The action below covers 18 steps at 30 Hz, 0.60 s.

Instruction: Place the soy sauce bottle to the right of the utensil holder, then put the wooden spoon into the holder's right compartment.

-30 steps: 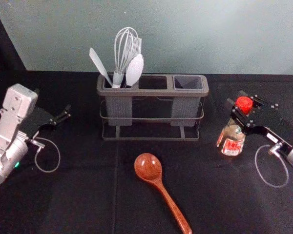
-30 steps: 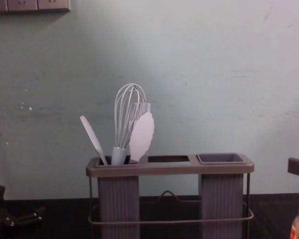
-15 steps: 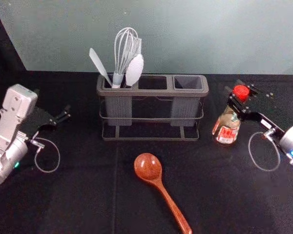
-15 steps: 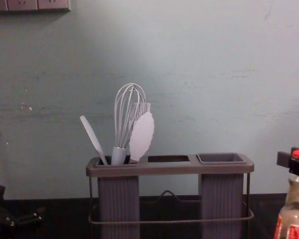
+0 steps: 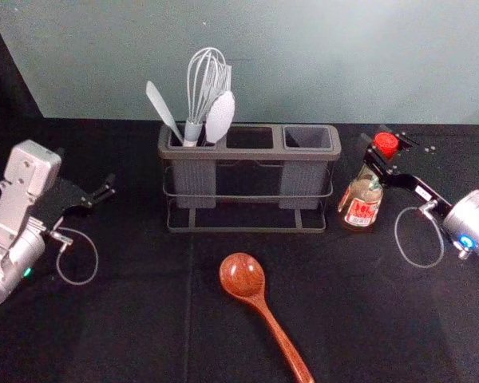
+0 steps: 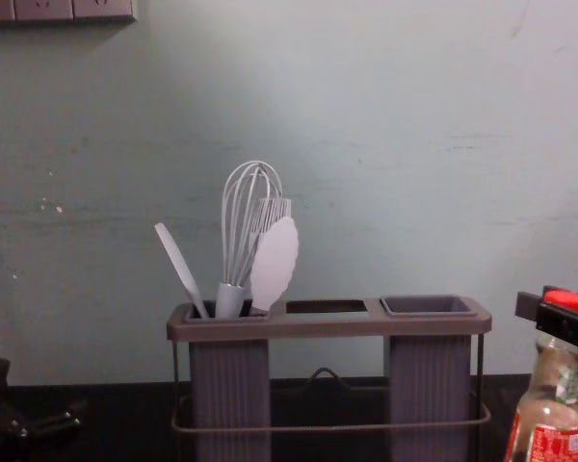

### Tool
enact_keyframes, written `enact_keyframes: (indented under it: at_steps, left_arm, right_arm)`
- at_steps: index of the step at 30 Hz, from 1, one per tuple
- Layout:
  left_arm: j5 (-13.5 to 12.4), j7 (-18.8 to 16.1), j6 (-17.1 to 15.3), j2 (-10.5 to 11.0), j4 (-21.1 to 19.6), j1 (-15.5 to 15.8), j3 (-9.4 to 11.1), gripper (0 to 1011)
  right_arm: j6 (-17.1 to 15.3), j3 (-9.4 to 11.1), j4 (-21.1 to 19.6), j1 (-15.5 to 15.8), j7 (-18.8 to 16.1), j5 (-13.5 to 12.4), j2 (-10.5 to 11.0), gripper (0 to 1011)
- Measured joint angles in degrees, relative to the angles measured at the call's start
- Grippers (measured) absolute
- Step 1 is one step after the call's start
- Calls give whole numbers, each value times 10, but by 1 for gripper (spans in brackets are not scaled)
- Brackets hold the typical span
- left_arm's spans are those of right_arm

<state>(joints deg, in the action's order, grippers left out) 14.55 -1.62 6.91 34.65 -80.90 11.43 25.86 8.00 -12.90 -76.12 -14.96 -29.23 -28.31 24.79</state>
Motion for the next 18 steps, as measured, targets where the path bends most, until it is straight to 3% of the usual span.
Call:
enact_keyframes:
  at_steps: [18]
  left_arm:
    - [0, 0, 0, 0, 0, 0, 0, 1011]
  right_arm:
    - [18, -10, 60, -39, -10, -4, -27, 409]
